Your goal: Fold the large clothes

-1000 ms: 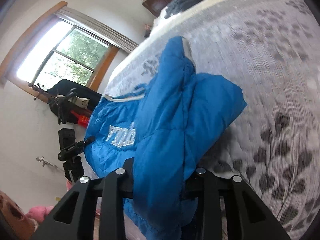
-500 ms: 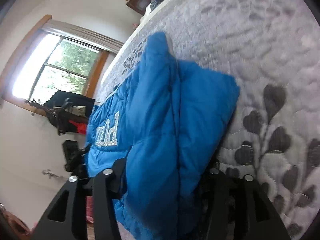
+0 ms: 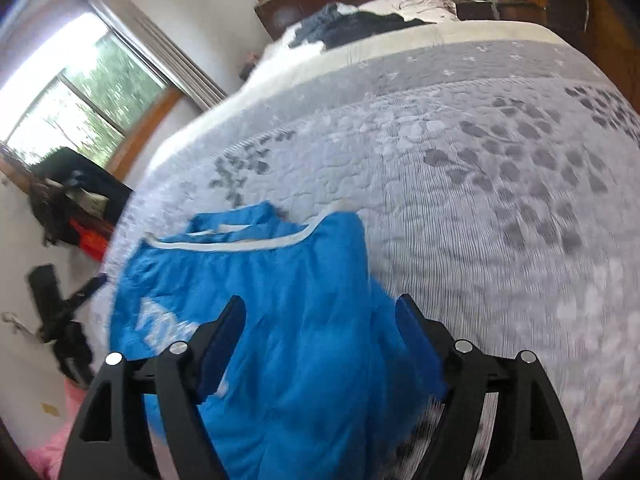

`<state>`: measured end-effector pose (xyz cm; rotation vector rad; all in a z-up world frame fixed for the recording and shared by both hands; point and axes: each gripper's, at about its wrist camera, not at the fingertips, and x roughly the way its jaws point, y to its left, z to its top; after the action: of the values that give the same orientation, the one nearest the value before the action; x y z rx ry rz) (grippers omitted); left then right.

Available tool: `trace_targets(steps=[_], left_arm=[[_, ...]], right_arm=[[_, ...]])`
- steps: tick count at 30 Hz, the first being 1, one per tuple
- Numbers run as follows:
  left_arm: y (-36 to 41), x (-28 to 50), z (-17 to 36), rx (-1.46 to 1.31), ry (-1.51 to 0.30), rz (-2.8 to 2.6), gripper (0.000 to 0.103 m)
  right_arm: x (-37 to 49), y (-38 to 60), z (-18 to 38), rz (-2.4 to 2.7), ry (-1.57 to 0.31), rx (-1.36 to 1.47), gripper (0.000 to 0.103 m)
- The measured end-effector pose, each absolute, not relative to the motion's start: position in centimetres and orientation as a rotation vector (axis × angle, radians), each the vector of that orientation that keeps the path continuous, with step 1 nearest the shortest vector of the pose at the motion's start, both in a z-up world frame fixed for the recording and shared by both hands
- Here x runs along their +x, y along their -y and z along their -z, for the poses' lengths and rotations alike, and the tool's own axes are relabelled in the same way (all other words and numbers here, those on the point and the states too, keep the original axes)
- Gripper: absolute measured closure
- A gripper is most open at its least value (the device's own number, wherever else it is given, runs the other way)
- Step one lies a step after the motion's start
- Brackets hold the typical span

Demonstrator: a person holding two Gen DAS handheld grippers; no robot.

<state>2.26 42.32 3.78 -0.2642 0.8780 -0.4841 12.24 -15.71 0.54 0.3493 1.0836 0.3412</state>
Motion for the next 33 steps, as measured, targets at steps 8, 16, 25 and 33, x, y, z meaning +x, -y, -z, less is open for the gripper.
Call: trace_targets(steps=[8,16,25,33], left_arm=[[-39.7,4.1,0.2,-0.196,-0.951,0.476,0.052],[-39.9,5.6,2.2,-0.196,-0.975,0.455,0.055],[-40.3,3.3,-1.0,-0.216,-0.933,0.422,0.053],[-38.7,-1.7,-4.1,-0.166,-0.891,0.368,0.041]], right_arm=[[16.7,14.6,2.7,-0.350,-1.164,0.364,0.082],[18.5,16.0,6.2,-0.352,-1.219,0.484,0.084],[15.0,18.0,3.1,-0.340,-1.126,0.494,0.051],[5.9,21.5,0.7,-0.347,-1.061,0.536,0.023]])
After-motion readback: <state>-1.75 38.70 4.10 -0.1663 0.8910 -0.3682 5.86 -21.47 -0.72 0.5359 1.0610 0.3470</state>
